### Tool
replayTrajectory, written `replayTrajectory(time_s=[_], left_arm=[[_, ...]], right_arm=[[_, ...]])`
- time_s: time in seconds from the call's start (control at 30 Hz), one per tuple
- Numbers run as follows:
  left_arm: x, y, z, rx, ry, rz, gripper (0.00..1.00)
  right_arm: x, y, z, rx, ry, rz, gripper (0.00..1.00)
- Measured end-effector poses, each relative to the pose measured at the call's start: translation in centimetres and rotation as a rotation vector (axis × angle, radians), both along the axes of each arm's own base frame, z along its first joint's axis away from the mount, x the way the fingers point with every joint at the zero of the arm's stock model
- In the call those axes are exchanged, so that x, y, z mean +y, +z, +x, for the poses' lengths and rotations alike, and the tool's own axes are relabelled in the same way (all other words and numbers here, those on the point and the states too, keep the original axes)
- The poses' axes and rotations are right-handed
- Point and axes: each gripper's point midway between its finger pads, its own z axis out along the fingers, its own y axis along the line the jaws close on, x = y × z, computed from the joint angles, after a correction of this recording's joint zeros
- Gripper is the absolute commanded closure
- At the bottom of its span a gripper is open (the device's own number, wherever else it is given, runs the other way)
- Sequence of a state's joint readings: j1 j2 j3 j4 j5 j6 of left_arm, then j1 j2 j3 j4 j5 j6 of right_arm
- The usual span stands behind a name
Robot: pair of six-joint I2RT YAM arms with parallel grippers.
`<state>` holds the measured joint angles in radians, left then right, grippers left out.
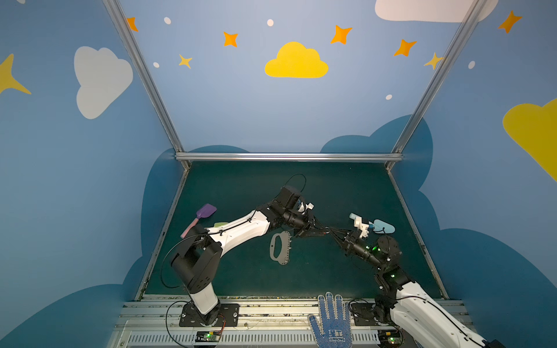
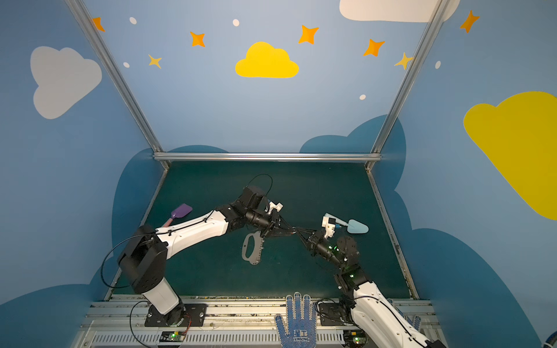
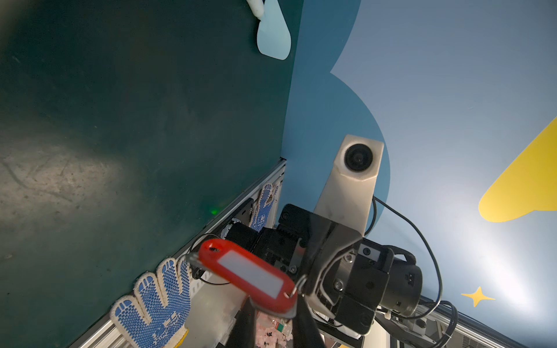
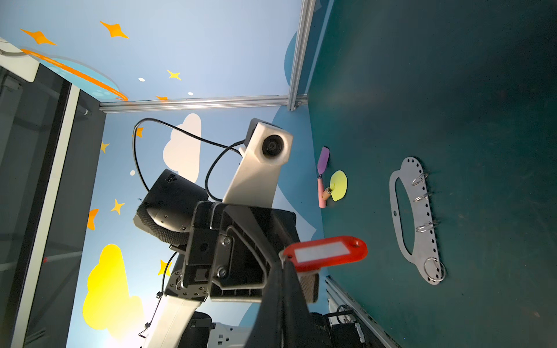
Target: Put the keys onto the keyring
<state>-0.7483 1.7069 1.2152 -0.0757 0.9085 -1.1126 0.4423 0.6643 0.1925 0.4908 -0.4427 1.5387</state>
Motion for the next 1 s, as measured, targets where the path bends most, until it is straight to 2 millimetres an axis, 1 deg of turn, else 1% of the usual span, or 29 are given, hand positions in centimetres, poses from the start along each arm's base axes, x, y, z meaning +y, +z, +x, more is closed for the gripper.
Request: replayTrajectory(time_s=[0.2, 0.4, 0.5, 0.67, 0.7, 0.77, 0.8, 0.83, 0.93, 1.0], left_arm=[[-0.3, 0.4, 0.4, -0.01, 0.001, -0.007, 0.82], [-0.2, 0.8, 0.8, -0.019, 0.007, -0.014, 0.92], [-0.3, 1.0, 0.8, -0.028, 0.002, -0.019, 0.96], [-0.2, 1.1, 0.8, -0.031, -0.005, -0.01, 0.96], [-0.2, 1.1, 0.7, -0.031, -0.007, -0.006, 0.96], [-0.1, 1.1, 0.7, -0.034, -0.012, 0.004, 0.96], [0.1, 1.0, 0.7, -0.036, -0.013, 0.012, 0.96], [0.3, 1.0, 0.7, -0.038, -0.015, 0.024, 0.96], [1.1, 1.3, 1.1, -0.065, -0.024, 0.067, 0.96], [1.7, 1.9, 1.2, -0.1, -0.037, 0.103, 0.96]], right_arm=[[0.1, 0.1, -0.1, -0.001, 0.007, 0.004, 1.0], [0.2, 0.0, -0.3, -0.002, 0.016, 0.008, 0.99], [0.2, -0.1, -0.3, 0.001, 0.012, 0.01, 0.97], [0.1, 0.0, -0.4, -0.009, 0.011, 0.009, 0.89], [0.1, 0.1, -0.4, -0.014, 0.013, 0.008, 0.85], [0.1, 0.2, -0.5, -0.021, 0.014, 0.006, 0.69], [0.0, 0.2, -0.6, -0.024, 0.013, 0.003, 0.64], [0.0, 0.1, -0.7, -0.024, 0.017, -0.006, 0.62], [-0.2, -0.9, -1.1, -0.019, 0.021, -0.055, 0.6], [-0.4, -1.7, -1.4, -0.013, 0.02, -0.103, 0.63]])
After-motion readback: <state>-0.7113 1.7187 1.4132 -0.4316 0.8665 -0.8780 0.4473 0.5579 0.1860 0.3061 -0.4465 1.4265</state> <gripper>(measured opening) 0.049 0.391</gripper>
